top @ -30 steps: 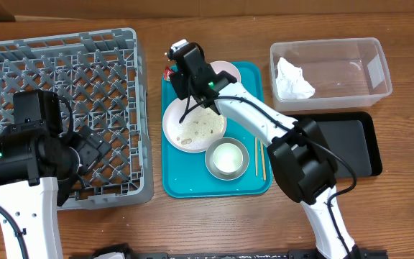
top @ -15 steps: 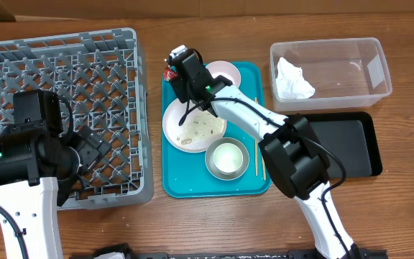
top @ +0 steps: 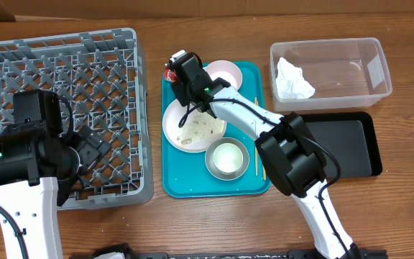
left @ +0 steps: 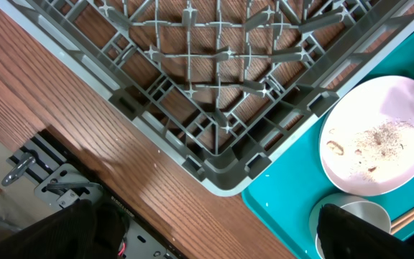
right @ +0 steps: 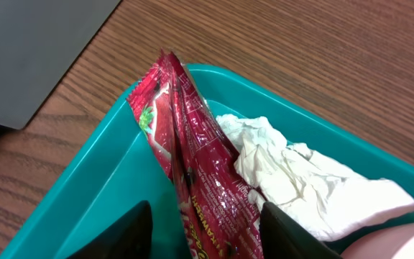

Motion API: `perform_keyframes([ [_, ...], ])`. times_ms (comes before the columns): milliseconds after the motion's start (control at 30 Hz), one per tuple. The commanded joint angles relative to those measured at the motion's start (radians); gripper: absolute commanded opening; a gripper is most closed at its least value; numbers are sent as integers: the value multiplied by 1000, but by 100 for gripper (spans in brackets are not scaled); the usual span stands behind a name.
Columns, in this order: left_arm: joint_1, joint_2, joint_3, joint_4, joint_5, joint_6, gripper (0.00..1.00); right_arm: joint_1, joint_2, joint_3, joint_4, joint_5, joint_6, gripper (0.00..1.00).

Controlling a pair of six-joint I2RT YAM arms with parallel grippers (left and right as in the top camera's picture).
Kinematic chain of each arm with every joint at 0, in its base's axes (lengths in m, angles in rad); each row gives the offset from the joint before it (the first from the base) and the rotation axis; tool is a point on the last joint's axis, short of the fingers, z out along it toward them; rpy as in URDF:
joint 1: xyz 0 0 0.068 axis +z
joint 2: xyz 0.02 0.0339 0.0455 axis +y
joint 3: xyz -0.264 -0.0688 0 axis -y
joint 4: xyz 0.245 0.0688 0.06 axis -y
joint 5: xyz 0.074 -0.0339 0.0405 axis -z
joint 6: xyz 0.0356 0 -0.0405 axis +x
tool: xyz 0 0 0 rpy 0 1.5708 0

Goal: Sort waste into correct bins and load items into the dishwasher
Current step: 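Return the right gripper to the tray and grasp the red wrapper, then carry the red wrapper to the clear bin and release it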

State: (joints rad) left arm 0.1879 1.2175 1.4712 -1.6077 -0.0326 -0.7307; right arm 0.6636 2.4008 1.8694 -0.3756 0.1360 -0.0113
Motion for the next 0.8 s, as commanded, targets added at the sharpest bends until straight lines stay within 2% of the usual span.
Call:
perform_keyframes([
  [0, 6, -8, -4, 0, 7, -10, 100, 5, 18, 2, 7, 20, -5, 41],
  [100, 6, -8, -4, 0, 7, -10, 100, 6, 18, 6, 8, 31, -5, 32],
  [333, 6, -8, -4, 0, 7, -10, 100, 7, 18, 23, 3, 32, -5, 4],
  [500, 6, -8, -4, 0, 7, -10, 100, 11, 16, 24, 4, 32, -3, 4],
  [767, 6, -8, -4, 0, 7, -10, 100, 9, -54, 68, -41, 31, 123, 4],
])
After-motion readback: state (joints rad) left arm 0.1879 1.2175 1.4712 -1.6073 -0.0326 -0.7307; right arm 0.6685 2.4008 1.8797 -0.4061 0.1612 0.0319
